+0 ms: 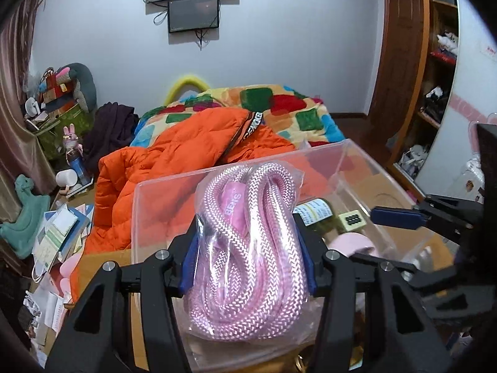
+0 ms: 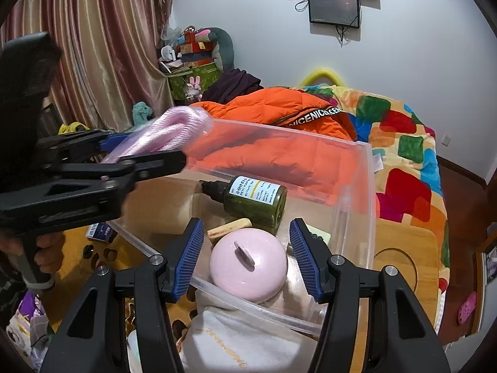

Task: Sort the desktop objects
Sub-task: 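Open both grippers to drop the rope bundle and pink case into the box, then grasp the red velvet pouch with the left gripper while the right grasps the white round container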

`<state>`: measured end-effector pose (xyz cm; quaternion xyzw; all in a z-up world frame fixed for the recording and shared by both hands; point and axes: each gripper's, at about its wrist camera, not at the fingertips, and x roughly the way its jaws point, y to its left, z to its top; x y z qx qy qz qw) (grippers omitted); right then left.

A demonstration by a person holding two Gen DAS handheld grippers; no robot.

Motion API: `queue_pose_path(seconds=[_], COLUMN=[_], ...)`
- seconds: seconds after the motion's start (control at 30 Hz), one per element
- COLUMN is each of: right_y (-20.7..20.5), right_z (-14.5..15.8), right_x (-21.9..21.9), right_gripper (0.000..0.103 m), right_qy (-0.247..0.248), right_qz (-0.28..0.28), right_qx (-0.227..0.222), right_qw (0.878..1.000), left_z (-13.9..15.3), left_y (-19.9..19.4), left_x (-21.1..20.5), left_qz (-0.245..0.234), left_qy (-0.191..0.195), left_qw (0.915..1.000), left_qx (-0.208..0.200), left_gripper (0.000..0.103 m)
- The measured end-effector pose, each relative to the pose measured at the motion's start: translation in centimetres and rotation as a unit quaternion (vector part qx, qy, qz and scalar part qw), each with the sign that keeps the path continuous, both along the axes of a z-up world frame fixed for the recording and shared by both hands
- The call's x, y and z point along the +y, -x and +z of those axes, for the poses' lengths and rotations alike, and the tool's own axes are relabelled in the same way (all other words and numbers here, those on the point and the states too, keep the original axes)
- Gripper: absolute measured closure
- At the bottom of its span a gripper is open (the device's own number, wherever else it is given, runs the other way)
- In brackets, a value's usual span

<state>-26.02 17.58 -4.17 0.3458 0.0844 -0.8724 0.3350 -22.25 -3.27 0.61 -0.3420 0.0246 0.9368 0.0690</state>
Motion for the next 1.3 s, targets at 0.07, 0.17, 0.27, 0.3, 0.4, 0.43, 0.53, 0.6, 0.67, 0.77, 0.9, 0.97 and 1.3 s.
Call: queue_pose_path(seconds=[0.07, 0.17, 0.27, 0.3, 0.4, 0.43, 0.53, 0.6, 0.67, 0.77, 0.9, 0.97, 1.3], right_y=[-0.1, -0.2, -0.7, -0.9, -1.5, -1.7, -2.4, -3.0, -3.5, -4.5, -5.6, -6.3, -11.1], right_z=[0.1, 0.4, 0.7, 0.9, 1.4, 1.6, 2.0, 2.2, 2.4, 2.8, 3.1, 3.0, 1.1], right_x=[0.1, 0.3, 0.6, 0.7, 1.3, 1.5, 2.2, 2.6, 3.1, 3.7, 4.5, 4.9, 4.8], right_gripper=[0.049, 0.049, 0.048, 0.048, 0.04, 0.04, 0.037, 0.036, 0.034, 0.03, 0.026, 0.026, 0.026], right_qy=[0.003, 0.005, 0.001, -0.001, 0.001, 0.004, 0.008, 0.008, 0.007, 0.011, 0.02, 0.024, 0.05], right_qz=[0.001, 0.0, -0.001, -0.003, -0.007, -0.009, -0.017, -0.021, -0.025, -0.031, -0.04, -0.041, -0.017], right_qx=[-0.002, 0.001, 0.011, 0.014, 0.02, 0.022, 0.027, 0.029, 0.032, 0.036, 0.037, 0.035, 0.0], right_qw=[1.0, 1.0, 1.0, 1.0, 1.0, 1.0, 0.999, 0.999, 0.999, 0.999, 0.998, 0.998, 0.999], left_z=[-0.4, -0.8, -0.5, -0.3, 0.5, 0.8, 1.9, 2.4, 2.9, 3.2, 3.1, 2.8, -1.0], left_y=[0.6, 0.7, 0.1, -0.1, -1.0, -1.3, -2.4, -3.4, -4.4, -5.6, -7.0, -7.8, -11.8], left_x=[0.0, -0.2, -0.1, -0.1, 0.1, 0.2, 0.7, 0.8, 1.0, 1.3, 1.2, 0.8, -1.0], left_qz=[0.001, 0.005, 0.004, 0.003, 0.003, 0.002, -0.002, 0.0, -0.002, -0.003, -0.002, 0.001, 0.019], left_qy=[0.004, -0.008, -0.006, -0.008, -0.008, -0.007, 0.004, 0.008, 0.015, 0.028, 0.031, 0.031, 0.02], left_qw=[0.9999, 0.9996, 0.9997, 0.9997, 0.9999, 0.9999, 1.0, 0.9998, 0.9994, 0.9988, 0.9987, 0.9988, 0.9996], left_qx=[-0.014, -0.028, -0.022, -0.021, -0.013, -0.008, 0.009, 0.021, 0.03, 0.039, 0.041, 0.038, -0.009], left_gripper=[0.049, 0.045, 0.043, 0.041, 0.03, 0.029, 0.023, 0.014, 0.012, 0.011, 0.008, 0.008, 0.008])
